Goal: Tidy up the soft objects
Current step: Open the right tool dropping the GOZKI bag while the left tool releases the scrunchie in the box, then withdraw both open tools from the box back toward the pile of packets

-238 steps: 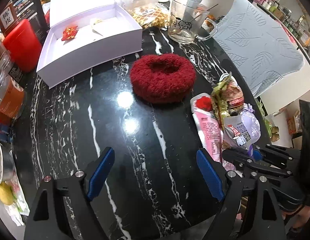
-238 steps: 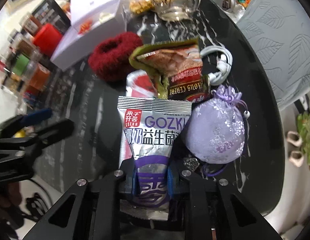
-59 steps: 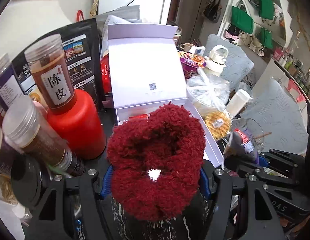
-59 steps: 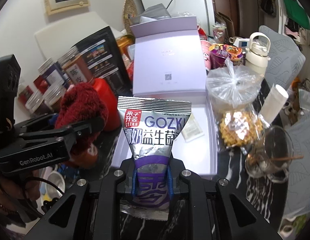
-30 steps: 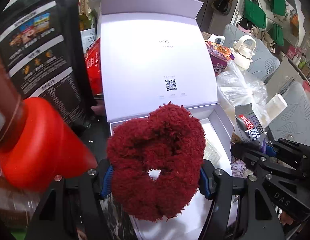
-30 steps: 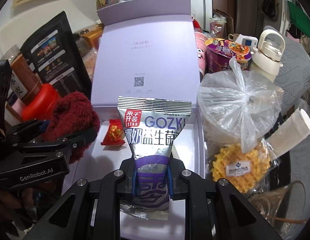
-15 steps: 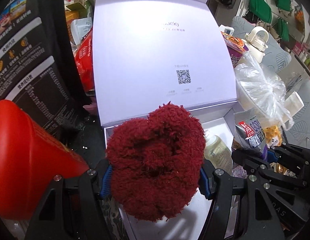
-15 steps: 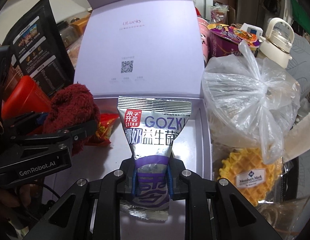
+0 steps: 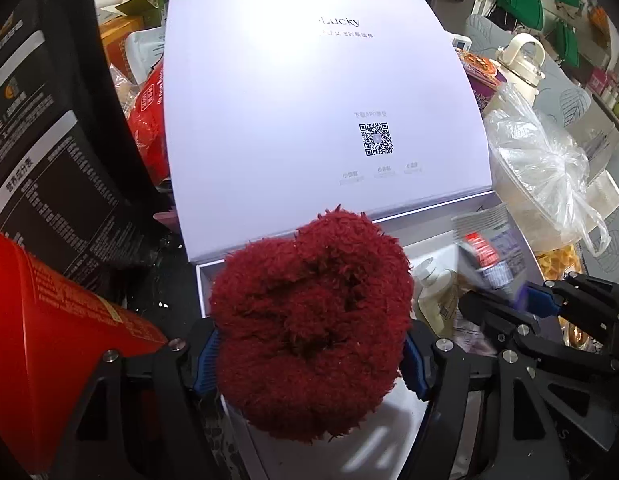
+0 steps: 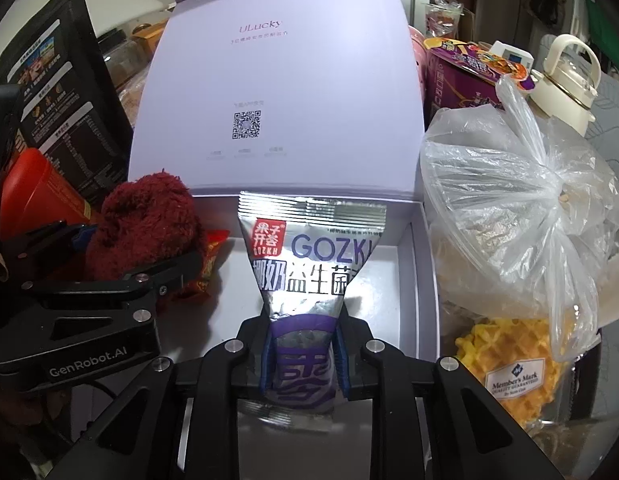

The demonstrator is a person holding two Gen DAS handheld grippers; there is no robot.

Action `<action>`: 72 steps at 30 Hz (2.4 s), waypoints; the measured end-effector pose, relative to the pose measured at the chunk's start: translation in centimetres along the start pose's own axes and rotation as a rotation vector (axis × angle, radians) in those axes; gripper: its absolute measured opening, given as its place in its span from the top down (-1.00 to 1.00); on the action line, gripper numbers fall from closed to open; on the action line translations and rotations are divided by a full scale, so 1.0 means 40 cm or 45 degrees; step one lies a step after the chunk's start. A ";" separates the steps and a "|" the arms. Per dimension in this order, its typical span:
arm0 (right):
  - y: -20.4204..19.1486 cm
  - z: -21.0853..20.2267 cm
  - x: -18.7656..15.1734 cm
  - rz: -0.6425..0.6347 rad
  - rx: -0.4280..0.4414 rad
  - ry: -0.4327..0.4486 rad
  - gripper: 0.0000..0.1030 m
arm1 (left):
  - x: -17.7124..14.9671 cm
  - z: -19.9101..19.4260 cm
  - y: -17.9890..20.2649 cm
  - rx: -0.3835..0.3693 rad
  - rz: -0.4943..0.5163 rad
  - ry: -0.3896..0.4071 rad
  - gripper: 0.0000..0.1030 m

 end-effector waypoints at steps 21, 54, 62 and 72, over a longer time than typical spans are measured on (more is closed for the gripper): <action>-0.008 -0.124 0.016 0.004 -0.062 0.066 0.19 | 0.020 -0.100 0.015 0.034 0.010 0.011 -0.60; -0.093 -0.534 0.033 -0.050 -0.148 0.389 0.11 | 0.072 -0.530 0.032 0.007 0.012 0.335 -0.81; -0.129 -0.641 -0.002 -0.076 -0.143 0.472 0.05 | 0.034 -0.653 0.047 0.016 0.018 0.428 -0.81; -0.140 -0.782 -0.097 -0.077 -0.139 0.555 -0.18 | -0.051 -0.784 0.100 0.002 0.026 0.497 -0.92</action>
Point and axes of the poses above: each gripper's, at about its wrist camera, not at the fingertips, and z roughly the way its jaws point, y to its right, x to its top, the point moved 4 cm from there along z, roughly the way its jaws point, and after that the axes turned 4 degrees about x, right-handed, at the moved point
